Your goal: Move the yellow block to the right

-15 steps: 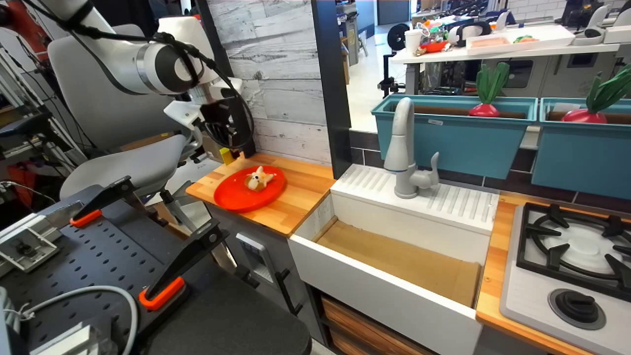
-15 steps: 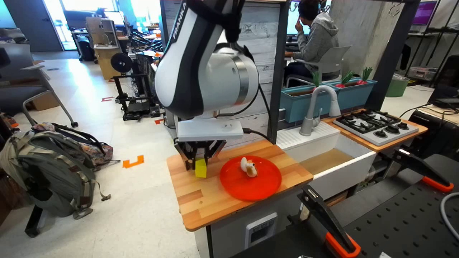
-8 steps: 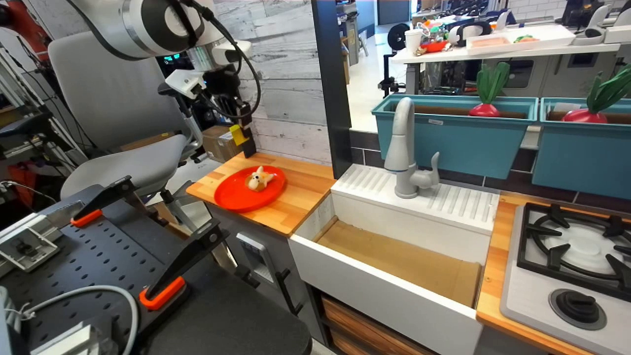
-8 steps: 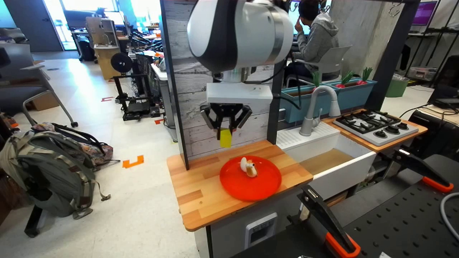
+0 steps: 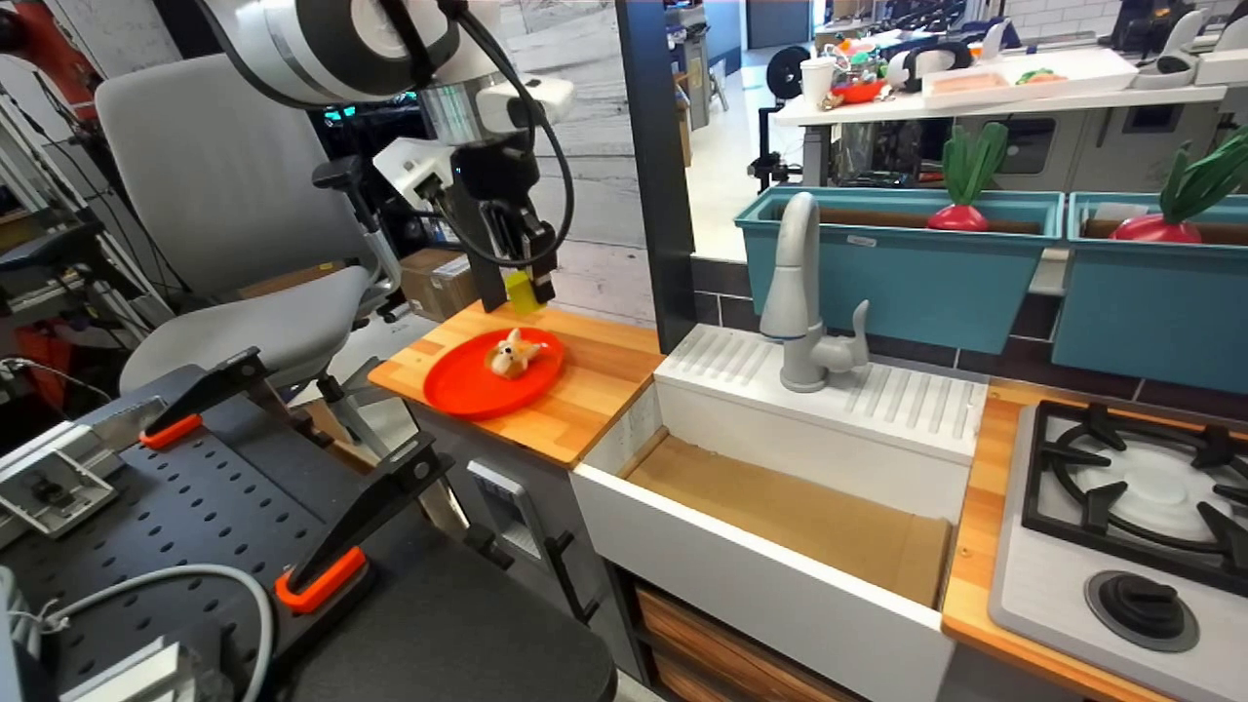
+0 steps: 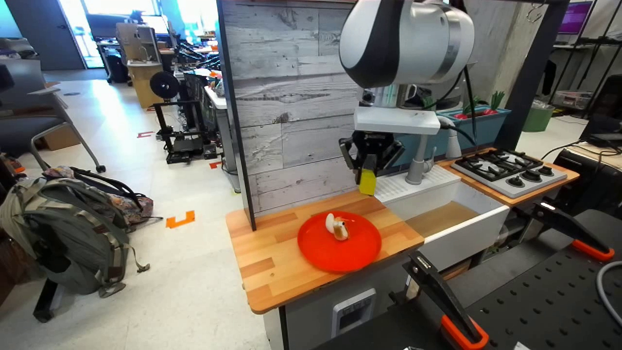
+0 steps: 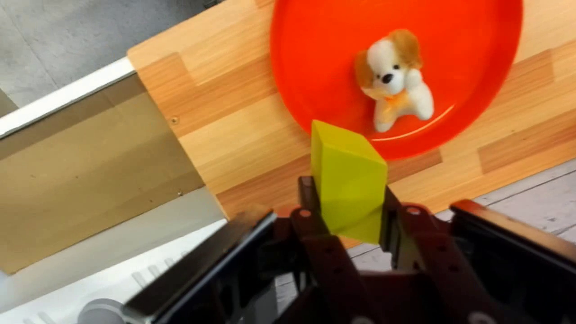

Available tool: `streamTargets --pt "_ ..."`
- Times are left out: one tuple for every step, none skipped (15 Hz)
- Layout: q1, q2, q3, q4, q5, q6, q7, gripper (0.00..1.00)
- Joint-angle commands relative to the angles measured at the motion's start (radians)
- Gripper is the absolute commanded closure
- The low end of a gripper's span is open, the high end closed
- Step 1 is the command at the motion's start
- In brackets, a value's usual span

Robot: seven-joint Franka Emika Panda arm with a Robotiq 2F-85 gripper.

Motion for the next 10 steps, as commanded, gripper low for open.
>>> streamTargets --pt "-0.077 0.023 0.019 -0.008 0.062 0.025 -0.055 0.92" --pt "-0.096 0.041 0.023 0.005 0.074 0.018 -0.063 0.92" --pt "-0.111 0.059 0.027 0.016 0.084 0.013 -0.071 0.92" --pt "-0.122 0.076 0.029 0.027 0.092 0.011 -0.078 0.92" --pt "-0.133 0.092 0.033 0.036 0.099 0.010 -0.083 0.92" --pt "-0.142 0.111 0.036 0.050 0.107 0.011 -0.089 0.92" --pt "-0.151 0.132 0.040 0.073 0.112 0.000 -0.091 0.92" --pt "-0.157 0.149 0.043 0.089 0.117 -0.005 -0.090 0.92" --pt "-0.158 0.166 0.043 0.106 0.120 -0.008 -0.089 0.92" --pt "-0.156 0.185 0.041 0.126 0.120 -0.011 -0.085 0.92"
